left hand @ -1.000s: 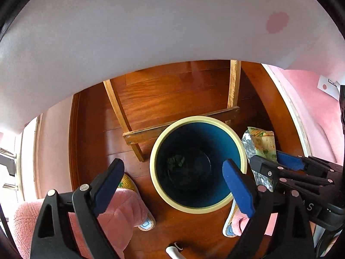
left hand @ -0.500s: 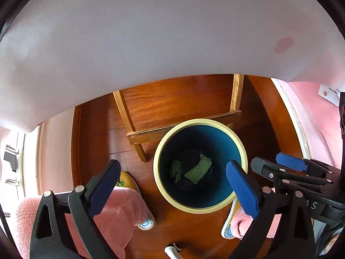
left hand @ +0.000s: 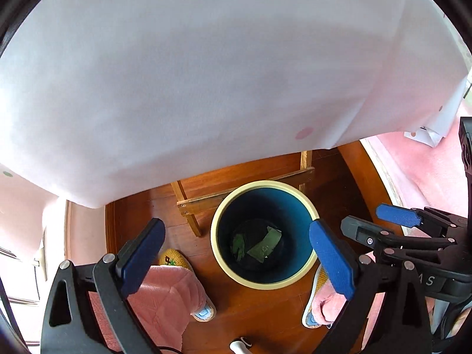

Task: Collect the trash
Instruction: 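Raise both tools back over the table toward the red packet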

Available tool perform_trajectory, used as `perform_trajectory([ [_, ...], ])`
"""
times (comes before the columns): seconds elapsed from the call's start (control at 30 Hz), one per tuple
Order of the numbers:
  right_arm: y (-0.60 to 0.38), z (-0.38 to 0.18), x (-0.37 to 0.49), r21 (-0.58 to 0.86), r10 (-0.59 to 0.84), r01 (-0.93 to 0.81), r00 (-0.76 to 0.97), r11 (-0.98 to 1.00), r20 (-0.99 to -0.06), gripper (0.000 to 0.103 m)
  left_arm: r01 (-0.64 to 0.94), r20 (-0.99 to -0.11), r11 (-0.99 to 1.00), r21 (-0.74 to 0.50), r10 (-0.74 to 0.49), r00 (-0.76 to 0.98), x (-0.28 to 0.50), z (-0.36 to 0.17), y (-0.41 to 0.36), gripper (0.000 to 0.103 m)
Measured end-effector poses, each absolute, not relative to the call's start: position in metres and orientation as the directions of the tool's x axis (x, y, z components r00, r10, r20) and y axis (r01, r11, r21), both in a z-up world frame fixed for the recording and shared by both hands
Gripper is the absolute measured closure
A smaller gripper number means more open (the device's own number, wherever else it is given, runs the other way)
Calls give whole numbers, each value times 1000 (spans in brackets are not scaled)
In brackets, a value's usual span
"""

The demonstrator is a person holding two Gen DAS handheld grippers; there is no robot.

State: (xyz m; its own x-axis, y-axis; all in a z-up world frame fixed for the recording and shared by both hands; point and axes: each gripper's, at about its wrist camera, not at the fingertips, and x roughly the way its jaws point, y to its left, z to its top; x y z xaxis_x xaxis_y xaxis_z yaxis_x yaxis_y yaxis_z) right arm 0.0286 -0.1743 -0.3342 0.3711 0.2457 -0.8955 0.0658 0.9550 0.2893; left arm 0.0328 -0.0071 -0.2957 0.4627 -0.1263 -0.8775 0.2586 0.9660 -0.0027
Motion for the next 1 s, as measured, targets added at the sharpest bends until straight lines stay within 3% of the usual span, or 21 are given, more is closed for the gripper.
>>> perform_trajectory([
  [0.23,-174,-262,16,279,259,-26,464,960,-847,35,324,-794,944,59,-152,589,12,-228,-11,6],
  [0.53,-179,-162,17,284,303,-126,584,950,-753,35,349,-740,937,20,-221,636,24,-135,-5,6],
  [1.0,-197,-57,99,206,247,-142,669,968,-701,36,276,-739,961,-17,-197,644,138,-36,6,6],
])
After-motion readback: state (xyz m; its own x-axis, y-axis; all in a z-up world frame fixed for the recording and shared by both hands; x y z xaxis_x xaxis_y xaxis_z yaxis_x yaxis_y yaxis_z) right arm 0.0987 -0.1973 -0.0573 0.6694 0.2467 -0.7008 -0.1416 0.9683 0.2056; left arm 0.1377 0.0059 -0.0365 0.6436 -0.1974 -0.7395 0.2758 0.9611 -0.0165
